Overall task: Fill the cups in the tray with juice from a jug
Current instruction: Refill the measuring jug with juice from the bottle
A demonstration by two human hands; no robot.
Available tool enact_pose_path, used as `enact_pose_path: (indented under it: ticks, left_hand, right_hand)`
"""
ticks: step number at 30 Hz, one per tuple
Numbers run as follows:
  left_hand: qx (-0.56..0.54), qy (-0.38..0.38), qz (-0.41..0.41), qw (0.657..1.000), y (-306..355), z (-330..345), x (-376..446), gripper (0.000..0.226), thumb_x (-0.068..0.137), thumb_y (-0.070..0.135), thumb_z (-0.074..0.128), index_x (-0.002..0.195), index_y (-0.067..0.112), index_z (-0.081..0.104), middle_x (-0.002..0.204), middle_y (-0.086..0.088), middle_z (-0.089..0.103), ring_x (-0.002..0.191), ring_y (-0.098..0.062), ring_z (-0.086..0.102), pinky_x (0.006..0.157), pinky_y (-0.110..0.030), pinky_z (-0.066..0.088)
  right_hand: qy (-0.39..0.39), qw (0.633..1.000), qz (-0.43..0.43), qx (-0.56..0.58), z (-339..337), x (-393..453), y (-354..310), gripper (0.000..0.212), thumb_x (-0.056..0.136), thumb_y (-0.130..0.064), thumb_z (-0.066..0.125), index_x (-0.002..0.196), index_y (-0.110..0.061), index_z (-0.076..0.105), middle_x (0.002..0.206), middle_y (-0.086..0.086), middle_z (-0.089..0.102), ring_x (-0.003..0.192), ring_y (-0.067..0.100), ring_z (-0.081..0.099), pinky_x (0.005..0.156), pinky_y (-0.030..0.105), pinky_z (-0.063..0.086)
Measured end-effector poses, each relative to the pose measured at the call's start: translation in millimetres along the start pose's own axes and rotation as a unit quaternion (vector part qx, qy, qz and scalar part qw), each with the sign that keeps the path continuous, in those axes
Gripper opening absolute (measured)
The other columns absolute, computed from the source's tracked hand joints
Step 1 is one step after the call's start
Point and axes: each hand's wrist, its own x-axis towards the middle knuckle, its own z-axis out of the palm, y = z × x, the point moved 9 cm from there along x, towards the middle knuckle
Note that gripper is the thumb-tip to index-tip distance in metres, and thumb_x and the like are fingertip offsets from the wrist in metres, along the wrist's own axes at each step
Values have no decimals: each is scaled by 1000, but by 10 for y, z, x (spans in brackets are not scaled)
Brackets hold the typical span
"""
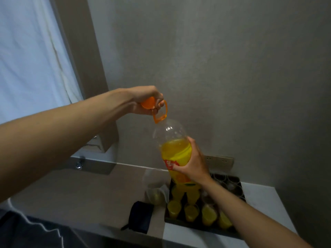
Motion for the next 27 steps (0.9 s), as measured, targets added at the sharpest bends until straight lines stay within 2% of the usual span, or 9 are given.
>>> enact_pose_path:
  ticks: [5, 8, 9, 12, 15, 16, 19, 24, 27]
  left_hand:
    - [-110, 12, -39, 993, -297, 63, -14, 10, 87, 12, 55, 79, 16, 52, 78, -2, 55, 59, -10, 57, 80, -24, 48]
    - [-138, 20, -52, 989, -432, 101, -54, 15, 87, 11, 54, 73, 14, 52, 73, -2, 55, 59, -11, 56, 102, -24, 43]
    - [-144, 23, -56, 988, -467, 130, -87, 18, 88, 10, 52, 70, 13, 52, 69, -3, 55, 58, -11, 56, 105, -24, 42]
    - [-153, 25, -67, 986, -562, 283, -261, 46, 94, -1, 38, 49, 7, 47, 53, -7, 52, 55, -13, 54, 94, -23, 48]
    - [-152, 22, -62, 986, -637, 410, -366, 51, 98, -2, 36, 50, 5, 52, 58, -13, 55, 67, -18, 56, 107, -27, 43]
    - [-154, 24, -65, 986, -698, 395, -341, 52, 99, -1, 36, 50, 3, 54, 60, -14, 55, 66, -19, 58, 103, -26, 46]
    - [-137, 28, -90, 986, -879, 386, -296, 36, 97, -1, 38, 63, 4, 50, 57, -11, 57, 50, -18, 64, 75, -26, 55]
    - [-106, 10, -99, 989, -1094, 394, -149, 34, 98, -1, 33, 66, 3, 45, 48, -12, 56, 42, -18, 63, 74, -27, 48]
    - [-116, -4, -100, 988, -1202, 422, -38, 31, 95, -3, 33, 68, 6, 43, 68, -14, 53, 58, -20, 63, 74, -27, 49]
  right_hand:
    - [-74, 997, -4, -31, -145, -89, 101, 113, 51, -68, 84, 148, -42, 32, 135, -4, 58, 118, 20, 60, 95, 42, 55]
    - [-118, 991, -7, -62, -215, -102, 142, 112, 52, -67, 82, 148, -40, 33, 137, -3, 59, 122, 22, 60, 98, 39, 52]
    - [-134, 988, -5, -73, -229, -107, 157, 111, 51, -66, 82, 148, -41, 32, 136, -2, 59, 121, 23, 60, 97, 41, 52]
    - [-161, 981, 1, -113, -270, -137, 229, 108, 51, -67, 80, 144, -49, 27, 135, -2, 59, 119, 27, 62, 95, 47, 53]
    - [-195, 970, 5, -144, -276, -176, 266, 110, 51, -69, 78, 145, -49, 26, 137, -1, 58, 116, 28, 62, 93, 49, 54]
    - [-206, 966, 6, -155, -270, -186, 274, 110, 51, -70, 77, 146, -48, 25, 136, 0, 58, 115, 28, 62, 93, 49, 54]
    - [-240, 953, 13, -187, -242, -202, 314, 111, 54, -71, 77, 148, -46, 23, 134, 3, 58, 113, 28, 61, 92, 50, 55]
    - [-272, 934, 15, -230, -177, -218, 389, 110, 54, -72, 79, 147, -48, 24, 132, 1, 60, 111, 29, 63, 90, 51, 56]
    - [-278, 925, 10, -258, -158, -216, 390, 111, 54, -71, 79, 147, -46, 24, 137, 2, 58, 114, 31, 63, 91, 49, 55]
